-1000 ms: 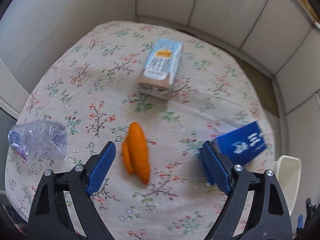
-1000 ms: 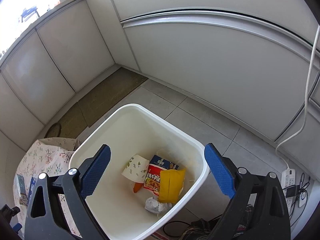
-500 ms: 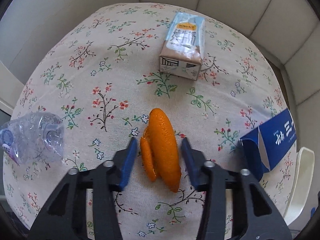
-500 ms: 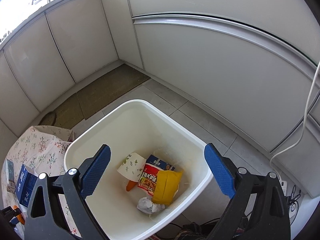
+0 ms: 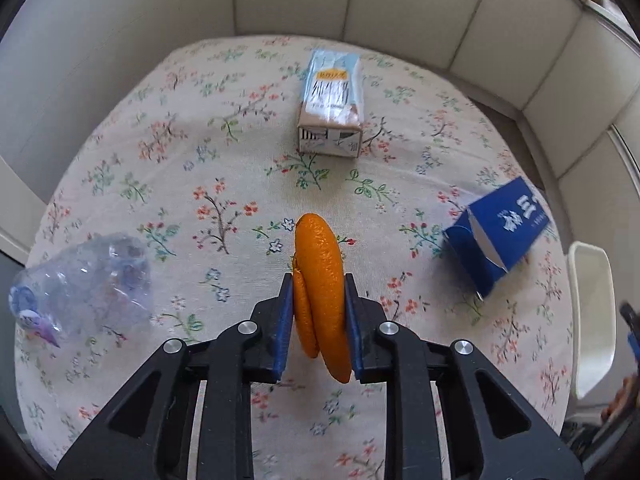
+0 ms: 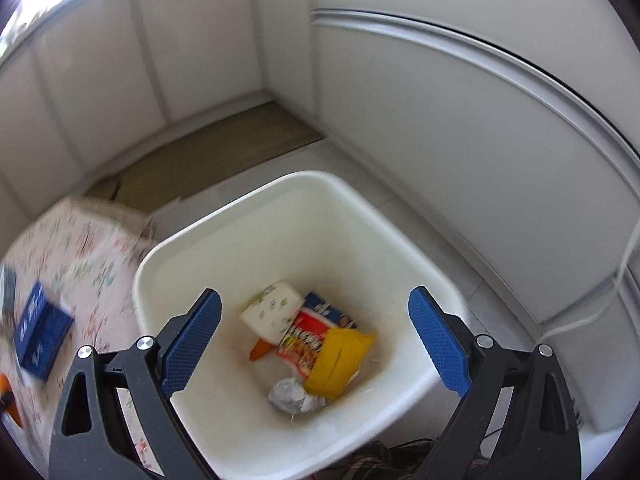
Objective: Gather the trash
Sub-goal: 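Grasp the milk carton with the right gripper while the left gripper holds the orange peel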
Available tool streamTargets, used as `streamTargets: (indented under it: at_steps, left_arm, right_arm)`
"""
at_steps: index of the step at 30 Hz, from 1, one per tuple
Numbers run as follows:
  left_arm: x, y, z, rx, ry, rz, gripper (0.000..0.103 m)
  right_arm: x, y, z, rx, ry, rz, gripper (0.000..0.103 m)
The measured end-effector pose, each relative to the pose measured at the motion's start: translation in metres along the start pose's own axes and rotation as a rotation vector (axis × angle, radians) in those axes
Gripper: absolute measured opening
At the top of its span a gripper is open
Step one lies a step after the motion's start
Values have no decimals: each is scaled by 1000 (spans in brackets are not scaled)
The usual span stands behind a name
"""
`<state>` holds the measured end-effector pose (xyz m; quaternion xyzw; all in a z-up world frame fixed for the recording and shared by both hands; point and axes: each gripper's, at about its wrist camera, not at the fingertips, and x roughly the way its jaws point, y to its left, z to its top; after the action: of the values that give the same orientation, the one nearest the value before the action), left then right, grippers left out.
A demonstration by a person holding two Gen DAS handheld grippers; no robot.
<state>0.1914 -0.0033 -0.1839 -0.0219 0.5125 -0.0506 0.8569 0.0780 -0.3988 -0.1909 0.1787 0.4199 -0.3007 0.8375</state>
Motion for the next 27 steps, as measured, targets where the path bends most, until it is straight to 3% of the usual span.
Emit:
streamTargets:
  at_steps: [4, 10, 15, 21, 27]
  left_arm:
    - [-28, 6, -11, 70, -48, -26, 22]
    - [-49, 22, -25, 89, -131, -49, 23]
    - [-44, 36, -20, 31, -101, -118, 23]
    - [-41, 45, -16, -12, -70, -173, 23]
    - [-40, 49, -14, -23, -37, -200, 23]
  right_arm:
    - [-7, 64, 15, -97, 17, 76, 92]
    - [-39, 212, 42, -312, 19, 217, 92]
    - [-50, 319, 44, -438, 96, 281, 92]
    - [-31, 400, 27, -533, 189, 256, 92]
    - [-2, 442, 8, -553, 286, 224, 92]
